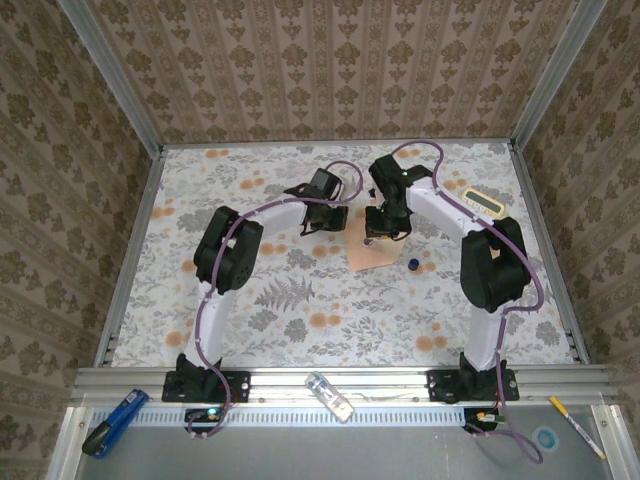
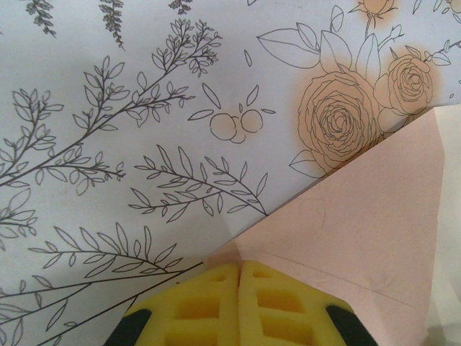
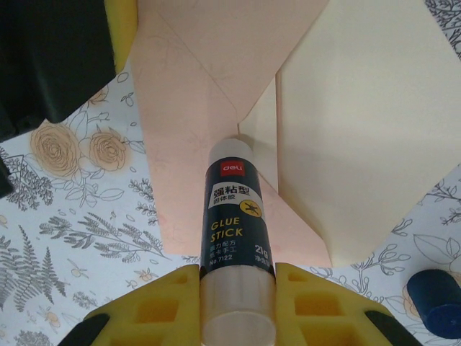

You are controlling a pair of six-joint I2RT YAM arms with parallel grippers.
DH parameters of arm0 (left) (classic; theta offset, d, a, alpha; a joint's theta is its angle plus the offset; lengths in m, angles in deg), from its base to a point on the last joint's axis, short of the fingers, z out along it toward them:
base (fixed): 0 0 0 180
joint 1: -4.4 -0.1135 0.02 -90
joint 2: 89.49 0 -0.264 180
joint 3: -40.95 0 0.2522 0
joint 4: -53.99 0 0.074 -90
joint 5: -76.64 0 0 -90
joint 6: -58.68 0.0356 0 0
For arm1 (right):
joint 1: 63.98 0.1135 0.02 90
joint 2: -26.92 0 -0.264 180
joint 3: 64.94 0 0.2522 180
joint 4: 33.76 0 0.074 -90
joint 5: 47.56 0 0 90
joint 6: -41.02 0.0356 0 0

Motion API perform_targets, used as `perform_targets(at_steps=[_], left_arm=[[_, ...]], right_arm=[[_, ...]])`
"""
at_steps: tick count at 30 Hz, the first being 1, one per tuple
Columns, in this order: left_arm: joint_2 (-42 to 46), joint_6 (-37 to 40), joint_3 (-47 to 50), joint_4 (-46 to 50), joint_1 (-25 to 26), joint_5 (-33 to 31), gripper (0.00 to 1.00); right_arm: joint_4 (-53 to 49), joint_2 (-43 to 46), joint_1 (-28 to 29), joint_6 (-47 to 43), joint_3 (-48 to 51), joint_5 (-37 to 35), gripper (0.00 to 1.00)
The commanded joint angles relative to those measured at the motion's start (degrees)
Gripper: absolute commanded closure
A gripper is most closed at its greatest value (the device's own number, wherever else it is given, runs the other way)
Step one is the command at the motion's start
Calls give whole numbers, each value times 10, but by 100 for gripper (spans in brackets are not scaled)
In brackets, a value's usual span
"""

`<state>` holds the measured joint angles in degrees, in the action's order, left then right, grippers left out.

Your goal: Place the letter into the envelope and seal it

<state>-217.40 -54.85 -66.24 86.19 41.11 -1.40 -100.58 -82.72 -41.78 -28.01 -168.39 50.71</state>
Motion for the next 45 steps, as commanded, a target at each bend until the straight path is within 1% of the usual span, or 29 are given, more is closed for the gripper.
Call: perform_targets(at_steps=[1,13,18,32,37,45], left_arm=[[-17,4,4,12,-1,9,100],[-15,6,11,6,-1,15,100],[-15,6,11,5,-2,15,100],[-15,-19,17,1,-1,-4,100],[-16,-24,16,2,-1,-6,100],[-18,-27,14,2,-1,-5,100]], right_arm=[[-29,-21,3,-10,-22,-22,79],[-36,-67,2,-15,-68,-31,80],[-44,-72,1,-17,-85,-30,81],[-71,-37,8,-33,-52,2,84],[-81,-23,11,-35,-39,24,84],[-100,-2,19,-39,-29,29,84]])
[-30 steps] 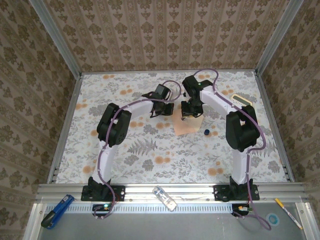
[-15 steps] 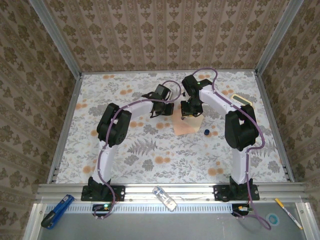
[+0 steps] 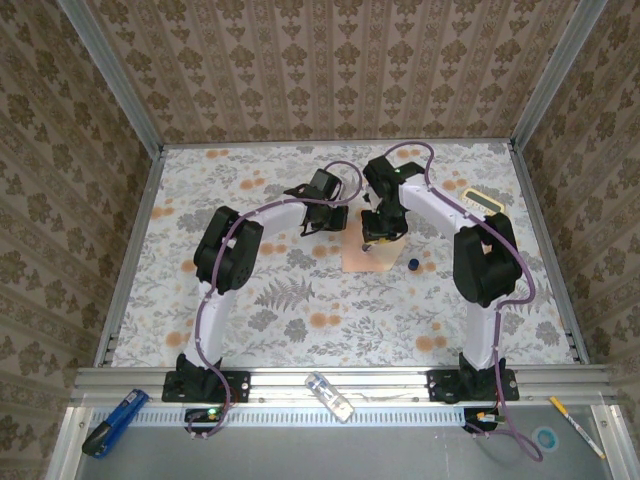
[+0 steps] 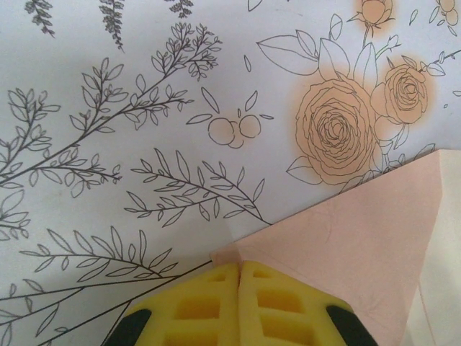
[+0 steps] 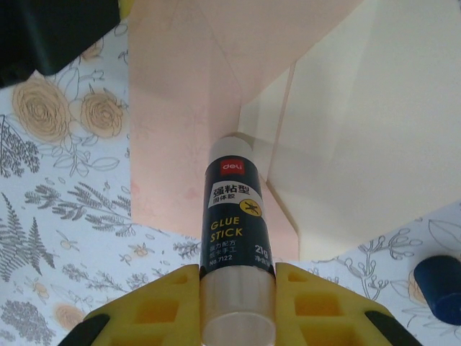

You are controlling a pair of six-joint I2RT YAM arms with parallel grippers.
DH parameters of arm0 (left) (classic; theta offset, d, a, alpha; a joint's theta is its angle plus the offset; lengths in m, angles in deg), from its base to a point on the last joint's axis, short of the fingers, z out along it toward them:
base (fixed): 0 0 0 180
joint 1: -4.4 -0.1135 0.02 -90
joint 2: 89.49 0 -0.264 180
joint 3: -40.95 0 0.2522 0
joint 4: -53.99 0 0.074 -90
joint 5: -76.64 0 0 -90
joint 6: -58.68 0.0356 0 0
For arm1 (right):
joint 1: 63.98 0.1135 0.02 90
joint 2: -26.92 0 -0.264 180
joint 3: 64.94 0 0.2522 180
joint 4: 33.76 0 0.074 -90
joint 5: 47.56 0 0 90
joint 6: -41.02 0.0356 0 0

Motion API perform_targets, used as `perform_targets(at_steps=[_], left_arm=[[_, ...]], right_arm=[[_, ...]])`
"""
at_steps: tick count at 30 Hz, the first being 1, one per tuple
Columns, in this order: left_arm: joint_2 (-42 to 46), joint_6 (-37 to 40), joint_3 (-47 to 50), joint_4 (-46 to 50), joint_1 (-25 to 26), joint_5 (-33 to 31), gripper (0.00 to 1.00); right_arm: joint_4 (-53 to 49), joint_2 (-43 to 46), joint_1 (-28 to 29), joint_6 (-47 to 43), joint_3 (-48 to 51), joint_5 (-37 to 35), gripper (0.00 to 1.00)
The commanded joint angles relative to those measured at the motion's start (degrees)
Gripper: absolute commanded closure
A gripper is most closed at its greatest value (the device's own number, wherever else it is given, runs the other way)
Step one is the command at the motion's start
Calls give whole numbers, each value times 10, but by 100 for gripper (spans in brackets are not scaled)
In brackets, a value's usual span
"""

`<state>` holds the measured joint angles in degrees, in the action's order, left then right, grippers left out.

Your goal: Place the letter into the envelope and seal it

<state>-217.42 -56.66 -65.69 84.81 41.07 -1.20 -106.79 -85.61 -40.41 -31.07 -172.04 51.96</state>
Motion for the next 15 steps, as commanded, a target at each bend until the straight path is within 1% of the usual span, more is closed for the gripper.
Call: perform_targets(at_steps=[1,8,15], left_arm=[[-18,-9,9,16,0,-7,100],[-17,-11,11,16,1,-6,100],[-15,-8,12,12,2,1,100]], right_arm=[[-40,28,6,-9,8,20,84],[-35,11,8,-10,15,25,84],[-36,-21,4,-7,-5,-8,85]])
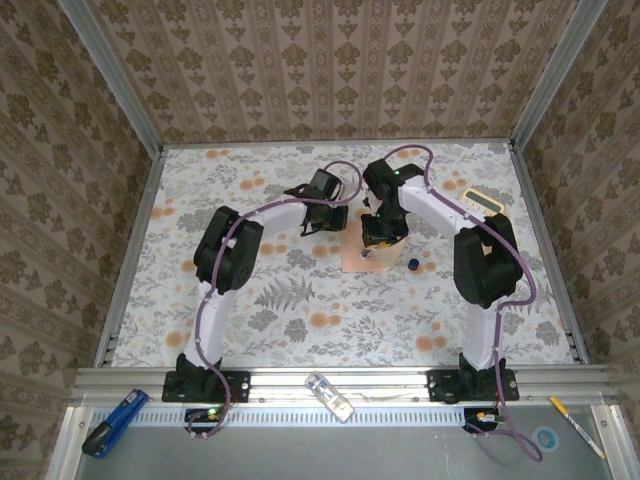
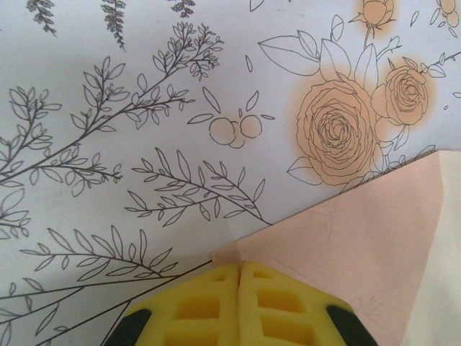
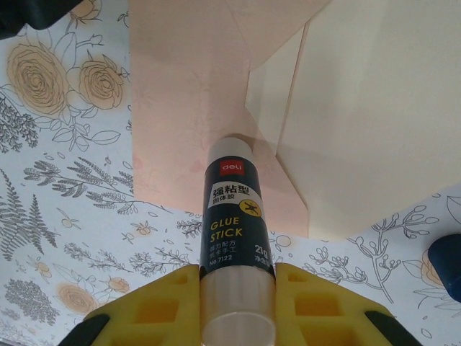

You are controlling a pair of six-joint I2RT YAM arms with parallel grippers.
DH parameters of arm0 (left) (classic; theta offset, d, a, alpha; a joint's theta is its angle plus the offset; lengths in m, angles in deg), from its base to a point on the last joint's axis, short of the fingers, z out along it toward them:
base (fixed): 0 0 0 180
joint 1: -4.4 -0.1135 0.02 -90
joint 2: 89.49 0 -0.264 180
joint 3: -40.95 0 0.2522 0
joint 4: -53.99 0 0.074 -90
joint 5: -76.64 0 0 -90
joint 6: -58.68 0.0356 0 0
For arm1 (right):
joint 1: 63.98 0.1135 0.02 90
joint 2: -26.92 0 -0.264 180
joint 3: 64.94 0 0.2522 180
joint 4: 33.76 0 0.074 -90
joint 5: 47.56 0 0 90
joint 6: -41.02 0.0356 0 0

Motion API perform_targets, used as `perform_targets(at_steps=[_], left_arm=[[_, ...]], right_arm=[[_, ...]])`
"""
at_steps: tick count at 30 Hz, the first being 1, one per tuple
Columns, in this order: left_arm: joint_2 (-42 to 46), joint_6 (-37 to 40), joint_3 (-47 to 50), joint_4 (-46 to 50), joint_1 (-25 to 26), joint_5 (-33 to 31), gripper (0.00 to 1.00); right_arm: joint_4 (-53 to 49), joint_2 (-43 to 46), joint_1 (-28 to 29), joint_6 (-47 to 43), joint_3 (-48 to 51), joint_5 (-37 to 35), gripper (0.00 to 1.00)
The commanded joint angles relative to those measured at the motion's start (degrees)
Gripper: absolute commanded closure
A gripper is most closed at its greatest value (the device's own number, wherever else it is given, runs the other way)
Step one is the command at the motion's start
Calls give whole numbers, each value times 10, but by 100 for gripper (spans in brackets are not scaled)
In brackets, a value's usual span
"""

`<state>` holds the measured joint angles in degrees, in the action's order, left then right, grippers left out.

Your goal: Place the letter into the envelope and seal it

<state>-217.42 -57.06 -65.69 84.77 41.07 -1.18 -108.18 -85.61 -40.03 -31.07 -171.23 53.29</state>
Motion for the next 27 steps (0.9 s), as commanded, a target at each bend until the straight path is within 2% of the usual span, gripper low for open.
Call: perform_targets(at_steps=[1,17,27], left_arm=[[-16,-4,12,12,2,2,100],[-18,4,12,9,2,10,100],[-20,-11,10,11,2,6,100]], right_arm=[[-24,-25,0,-7,-17,-25,85],[-54,-108,-13,1,-127,-83,86],[-77,-109,-6,-9,-150,-97,87]])
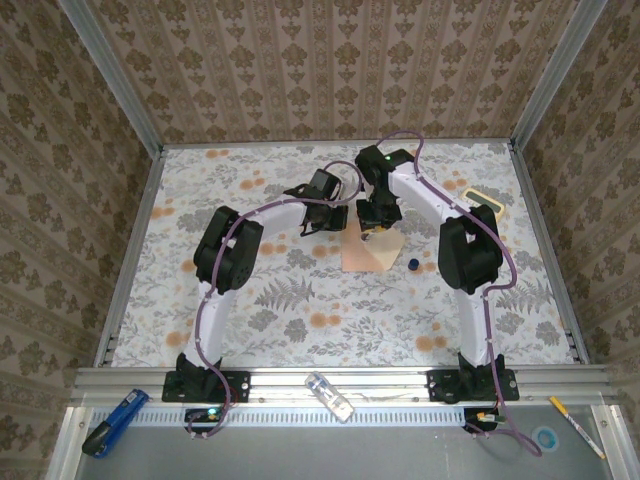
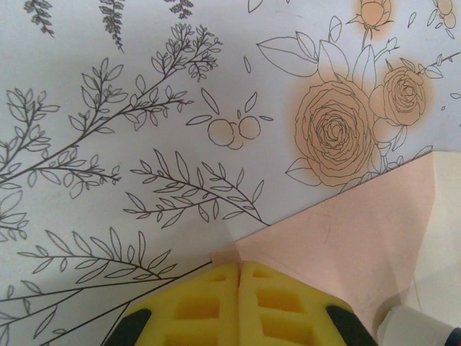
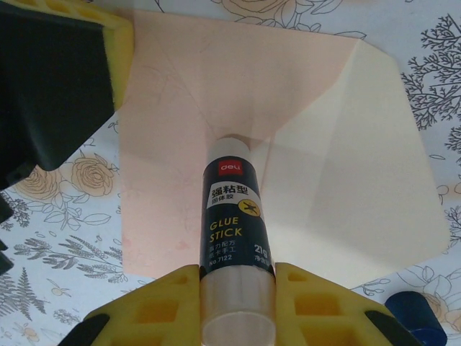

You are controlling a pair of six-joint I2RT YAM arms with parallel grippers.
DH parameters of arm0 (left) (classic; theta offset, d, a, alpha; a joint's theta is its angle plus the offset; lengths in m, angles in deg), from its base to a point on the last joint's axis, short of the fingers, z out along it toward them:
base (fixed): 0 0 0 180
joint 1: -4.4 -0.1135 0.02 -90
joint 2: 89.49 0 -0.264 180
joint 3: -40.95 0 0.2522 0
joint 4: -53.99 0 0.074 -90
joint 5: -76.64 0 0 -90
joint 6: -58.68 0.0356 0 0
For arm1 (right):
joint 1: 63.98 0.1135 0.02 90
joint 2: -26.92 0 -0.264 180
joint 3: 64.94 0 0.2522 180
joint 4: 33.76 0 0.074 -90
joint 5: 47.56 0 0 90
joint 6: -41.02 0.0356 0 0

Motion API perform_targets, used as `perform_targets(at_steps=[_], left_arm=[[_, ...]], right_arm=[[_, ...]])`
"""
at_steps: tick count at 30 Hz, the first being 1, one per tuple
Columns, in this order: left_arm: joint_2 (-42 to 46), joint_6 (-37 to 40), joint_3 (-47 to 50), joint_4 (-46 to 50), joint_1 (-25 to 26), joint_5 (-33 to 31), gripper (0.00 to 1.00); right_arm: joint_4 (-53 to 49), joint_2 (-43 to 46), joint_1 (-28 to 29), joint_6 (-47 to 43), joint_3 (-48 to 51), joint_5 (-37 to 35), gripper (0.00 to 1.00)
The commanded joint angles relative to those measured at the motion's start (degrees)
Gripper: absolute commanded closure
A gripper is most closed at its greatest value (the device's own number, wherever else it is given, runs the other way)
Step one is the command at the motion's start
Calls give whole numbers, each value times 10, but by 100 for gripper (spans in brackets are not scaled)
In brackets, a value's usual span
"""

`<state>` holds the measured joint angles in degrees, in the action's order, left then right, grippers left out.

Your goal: Place the letter into the envelope and seal it

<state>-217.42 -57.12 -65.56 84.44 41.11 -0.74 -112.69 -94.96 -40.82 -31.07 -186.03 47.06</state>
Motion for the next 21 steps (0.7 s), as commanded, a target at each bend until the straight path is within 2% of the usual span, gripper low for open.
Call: perform_targets(at_steps=[1,21], left_arm=[[-21,-13,9,16,1,2,100],[-16,-43,25,17,4,-15,100]], right_arm=[[-33,-11,4,-10,1,-32,87],[-46,70,34,-13,94,42,87]])
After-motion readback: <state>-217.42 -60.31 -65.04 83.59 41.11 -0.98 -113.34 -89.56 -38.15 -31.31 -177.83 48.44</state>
